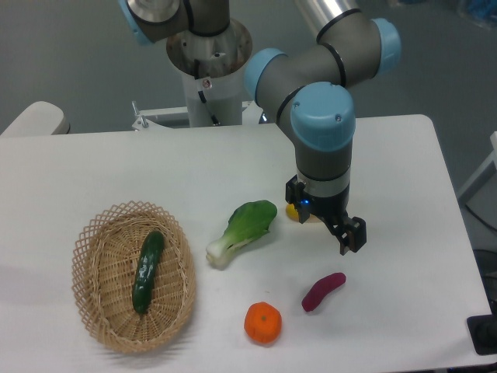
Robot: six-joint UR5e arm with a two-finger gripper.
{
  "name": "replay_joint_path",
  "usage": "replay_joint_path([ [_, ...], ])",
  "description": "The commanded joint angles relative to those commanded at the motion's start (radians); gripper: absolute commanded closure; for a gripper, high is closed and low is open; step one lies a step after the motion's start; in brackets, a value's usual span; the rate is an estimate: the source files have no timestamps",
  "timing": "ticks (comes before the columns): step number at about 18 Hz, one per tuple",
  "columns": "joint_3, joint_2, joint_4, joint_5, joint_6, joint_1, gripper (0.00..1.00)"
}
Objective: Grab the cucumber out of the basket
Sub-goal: 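Move the open gripper over the green cucumber in the wicker basket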
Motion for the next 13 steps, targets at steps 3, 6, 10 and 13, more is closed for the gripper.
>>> replay_joint_path([
  [3,0.005,0.0,-0.003,0.0,0.0,0.002,0.0],
  [6,0.002,0.009,-0.002,-0.002,-0.006,-0.003,0.0],
  [10,-0.034,0.038,-0.002,0.0,-0.136,-0.066,0.0],
  [13,-0.037,0.054,0.0,-0.002,-0.422,-0.144,0.0],
])
